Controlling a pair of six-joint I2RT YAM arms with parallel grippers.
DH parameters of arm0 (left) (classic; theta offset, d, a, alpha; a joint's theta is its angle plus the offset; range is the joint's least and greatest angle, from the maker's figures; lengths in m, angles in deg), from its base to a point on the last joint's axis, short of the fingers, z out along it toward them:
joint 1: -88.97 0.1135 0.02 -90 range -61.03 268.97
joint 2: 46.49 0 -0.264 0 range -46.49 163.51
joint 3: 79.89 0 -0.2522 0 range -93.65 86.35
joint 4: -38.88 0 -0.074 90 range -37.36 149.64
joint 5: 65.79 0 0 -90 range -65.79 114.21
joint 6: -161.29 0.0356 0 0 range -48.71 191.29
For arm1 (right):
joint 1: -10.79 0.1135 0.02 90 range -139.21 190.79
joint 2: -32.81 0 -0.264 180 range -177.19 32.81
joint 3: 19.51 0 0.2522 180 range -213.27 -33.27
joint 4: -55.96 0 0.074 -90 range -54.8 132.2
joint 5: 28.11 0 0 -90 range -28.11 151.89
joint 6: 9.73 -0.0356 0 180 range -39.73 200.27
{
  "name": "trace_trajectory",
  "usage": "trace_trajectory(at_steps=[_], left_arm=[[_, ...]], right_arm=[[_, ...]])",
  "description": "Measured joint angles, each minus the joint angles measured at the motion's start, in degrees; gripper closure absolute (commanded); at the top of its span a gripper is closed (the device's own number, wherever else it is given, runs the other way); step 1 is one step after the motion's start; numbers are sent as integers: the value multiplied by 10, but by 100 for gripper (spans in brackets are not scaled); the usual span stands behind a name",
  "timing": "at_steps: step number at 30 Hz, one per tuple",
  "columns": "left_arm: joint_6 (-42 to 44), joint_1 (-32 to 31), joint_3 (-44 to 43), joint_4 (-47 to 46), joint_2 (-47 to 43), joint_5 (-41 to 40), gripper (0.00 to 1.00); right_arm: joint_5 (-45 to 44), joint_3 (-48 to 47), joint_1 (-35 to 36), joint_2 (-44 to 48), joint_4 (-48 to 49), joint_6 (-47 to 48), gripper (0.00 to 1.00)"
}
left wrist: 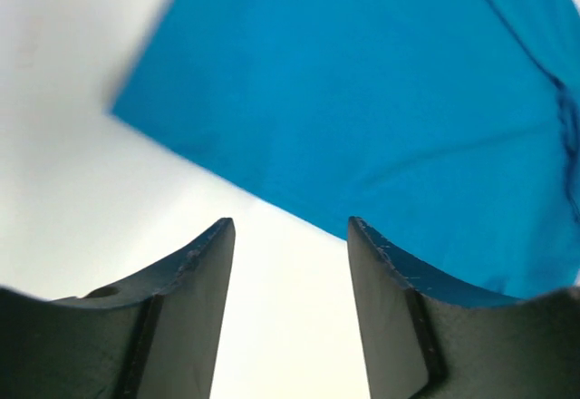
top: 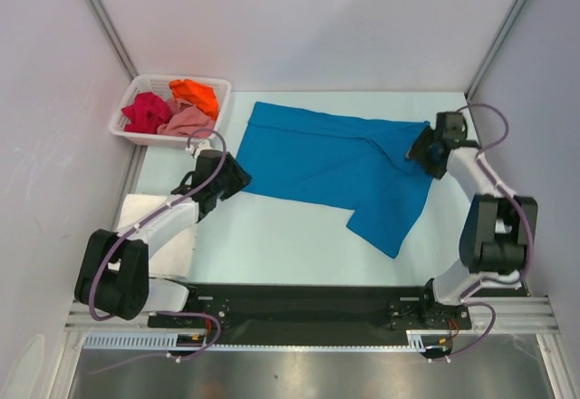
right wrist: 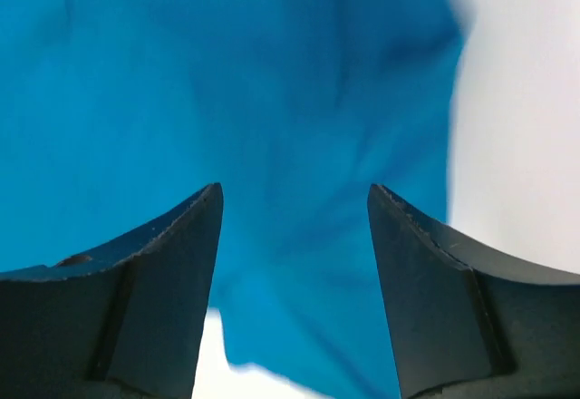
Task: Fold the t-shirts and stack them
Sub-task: Fold the tshirt
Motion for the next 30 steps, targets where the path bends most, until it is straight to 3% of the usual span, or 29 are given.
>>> trace_trajectory(at_steps=[6,11,23,30], left_arm=[[-50,17,2,34,-2,-69,40],[-73,28,-2,44,26,-95,42],[-77,37,-47,85,135,-139,44],[-72,49,-86,76,186,-147,47]], right_arm=[[-7,203,127,179,-31,-45,32],[-2,325,136,274,-63,-95,36],[-6,386,170,348,-106,-143,36],[-17,408,178,347,-113,-150,46]])
